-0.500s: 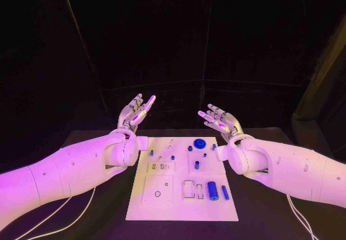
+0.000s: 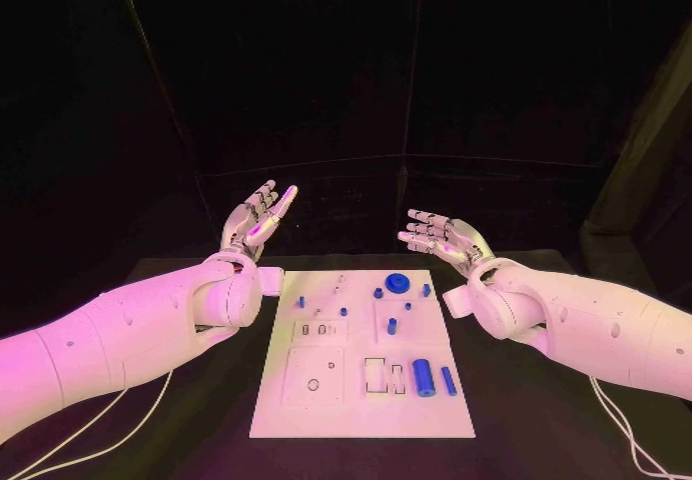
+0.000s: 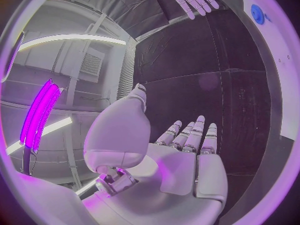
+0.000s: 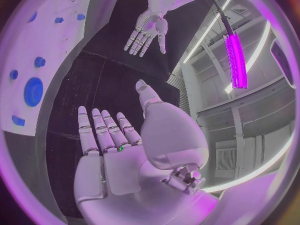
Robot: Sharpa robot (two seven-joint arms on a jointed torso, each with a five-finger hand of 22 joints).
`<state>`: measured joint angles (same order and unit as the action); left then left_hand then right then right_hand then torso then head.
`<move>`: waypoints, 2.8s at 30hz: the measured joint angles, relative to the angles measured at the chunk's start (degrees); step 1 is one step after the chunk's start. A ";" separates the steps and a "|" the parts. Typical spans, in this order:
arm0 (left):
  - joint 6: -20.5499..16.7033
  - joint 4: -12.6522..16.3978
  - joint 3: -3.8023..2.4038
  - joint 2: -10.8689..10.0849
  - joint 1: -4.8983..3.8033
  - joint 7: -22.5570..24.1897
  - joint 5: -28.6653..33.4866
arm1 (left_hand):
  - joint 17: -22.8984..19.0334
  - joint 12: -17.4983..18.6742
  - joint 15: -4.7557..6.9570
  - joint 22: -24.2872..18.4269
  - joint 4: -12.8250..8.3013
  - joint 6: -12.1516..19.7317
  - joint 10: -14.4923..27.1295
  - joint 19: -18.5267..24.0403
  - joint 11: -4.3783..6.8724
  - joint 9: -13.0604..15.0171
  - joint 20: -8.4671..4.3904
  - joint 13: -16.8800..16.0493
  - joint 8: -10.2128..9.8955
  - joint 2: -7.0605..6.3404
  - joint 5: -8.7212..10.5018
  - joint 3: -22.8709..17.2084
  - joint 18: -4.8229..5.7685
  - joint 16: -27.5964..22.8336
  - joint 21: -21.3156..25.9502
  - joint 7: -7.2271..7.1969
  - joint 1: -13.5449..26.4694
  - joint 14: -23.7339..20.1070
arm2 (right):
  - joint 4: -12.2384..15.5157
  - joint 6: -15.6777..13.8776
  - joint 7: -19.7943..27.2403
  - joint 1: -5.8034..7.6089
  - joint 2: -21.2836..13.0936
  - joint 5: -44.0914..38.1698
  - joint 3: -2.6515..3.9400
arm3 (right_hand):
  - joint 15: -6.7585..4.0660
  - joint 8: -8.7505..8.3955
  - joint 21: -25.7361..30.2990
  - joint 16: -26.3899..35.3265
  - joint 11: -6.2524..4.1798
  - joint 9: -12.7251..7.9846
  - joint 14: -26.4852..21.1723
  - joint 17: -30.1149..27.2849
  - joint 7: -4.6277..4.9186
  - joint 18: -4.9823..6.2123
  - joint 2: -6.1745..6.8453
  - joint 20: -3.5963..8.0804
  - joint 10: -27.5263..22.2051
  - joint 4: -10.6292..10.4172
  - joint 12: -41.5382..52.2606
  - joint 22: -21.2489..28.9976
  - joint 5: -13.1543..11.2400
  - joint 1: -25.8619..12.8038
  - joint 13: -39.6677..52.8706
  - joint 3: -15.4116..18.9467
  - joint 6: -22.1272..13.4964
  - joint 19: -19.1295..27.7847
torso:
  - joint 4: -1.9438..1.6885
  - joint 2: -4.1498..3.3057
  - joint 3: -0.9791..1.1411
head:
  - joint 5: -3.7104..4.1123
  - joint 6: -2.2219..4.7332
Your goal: Assemble the parts on the task board
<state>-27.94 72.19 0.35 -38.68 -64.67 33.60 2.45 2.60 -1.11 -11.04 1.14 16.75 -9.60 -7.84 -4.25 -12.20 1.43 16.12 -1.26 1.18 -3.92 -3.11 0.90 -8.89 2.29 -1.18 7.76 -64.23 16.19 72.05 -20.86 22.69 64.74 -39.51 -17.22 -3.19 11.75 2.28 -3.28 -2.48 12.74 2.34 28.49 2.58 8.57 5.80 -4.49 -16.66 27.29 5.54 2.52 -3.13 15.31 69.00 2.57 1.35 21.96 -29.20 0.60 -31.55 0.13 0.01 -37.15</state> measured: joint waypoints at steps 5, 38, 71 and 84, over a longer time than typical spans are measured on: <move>0.82 1.16 0.01 -0.50 0.00 0.30 0.01 | 0.73 -0.40 -0.90 0.55 -0.32 -2.12 -3.33 -2.12 -0.83 0.19 0.43 -0.34 0.23 0.85 0.00 -0.32 0.00 1.51 -1.07 0.12 -1.30 4.70 | 0.28 0.45 0.56 0.01 -0.70 -2.76 0.03 | -0.16 0.35 -0.43 -0.22 -0.05 0.28 5.23 0.19 0.38 0.90 -0.08 -0.02 6.08 0.97 0.17 -0.21 0.00 1.31 0.29 0.11 4.82 -3.24 | -0.03 -0.34 -0.07 | 0.24 0.04; 6.83 15.99 1.21 -10.38 -0.04 -0.40 -5.77 | 8.84 -11.96 6.00 7.88 -12.50 -45.39 -53.33 -49.26 4.07 2.79 -4.76 -2.69 9.30 4.60 0.00 -1.41 -0.90 16.31 -21.11 3.91 -13.42 50.69 | -3.48 4.97 -14.10 7.46 2.15 -58.28 0.14 | -10.58 2.00 -19.12 -10.02 -6.86 1.44 54.51 4.19 0.86 4.47 2.39 10.11 42.44 10.75 1.25 -6.91 -3.31 5.17 1.15 -7.98 37.62 -39.05 | -1.87 -7.56 -0.82 | 2.02 2.47; 8.60 18.69 1.48 -11.72 -0.10 -2.09 -7.36 | 9.96 -10.24 6.22 7.38 -12.97 -45.79 -53.70 -50.20 4.01 2.40 -4.89 -2.62 8.10 4.80 0.00 -0.94 -0.88 15.67 -21.11 3.90 -13.22 51.71 | -3.38 11.25 -22.20 7.70 5.33 -78.98 0.19 | -11.65 1.67 -47.62 -59.59 -7.75 1.42 55.56 46.31 0.27 4.47 5.39 11.52 39.87 7.55 1.25 -27.05 -3.90 3.54 1.13 -15.72 37.81 -39.81 | -2.96 -10.96 -1.34 | 2.55 3.39; 8.60 18.76 1.48 -12.17 -0.19 -2.51 -7.41 | 10.04 -10.24 6.21 7.33 -12.97 -45.79 -53.70 -50.19 4.01 2.40 -4.89 -2.63 8.10 4.96 0.00 -0.94 -0.86 15.67 -21.00 3.90 -13.06 51.71 | -3.81 12.41 -22.11 7.86 5.65 -79.03 0.32 | -12.02 2.11 -58.22 -67.33 -8.52 1.71 55.49 55.09 -0.16 3.52 4.68 11.96 43.16 6.77 1.14 -39.76 -6.67 4.24 1.21 -21.62 40.69 -43.01 | -3.23 -11.69 -1.38 | 2.37 3.12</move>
<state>-19.34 90.95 1.83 -50.86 -64.86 31.09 -4.96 12.65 -11.36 -4.82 8.47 3.79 -55.39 -61.54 -54.44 -8.20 3.82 11.23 -3.89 9.28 1.04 -3.10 -0.04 -9.75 17.96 -22.17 11.65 -77.28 67.89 68.25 -8.45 0.58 72.60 -33.86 -96.26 -2.87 -0.27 4.39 -61.50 -69.81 4.22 4.05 83.98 57.68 8.41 9.31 0.19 -4.70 70.46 12.31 3.66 -42.88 8.65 73.24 3.78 -20.27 62.65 -72.21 -2.63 -43.24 -1.25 2.38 -34.03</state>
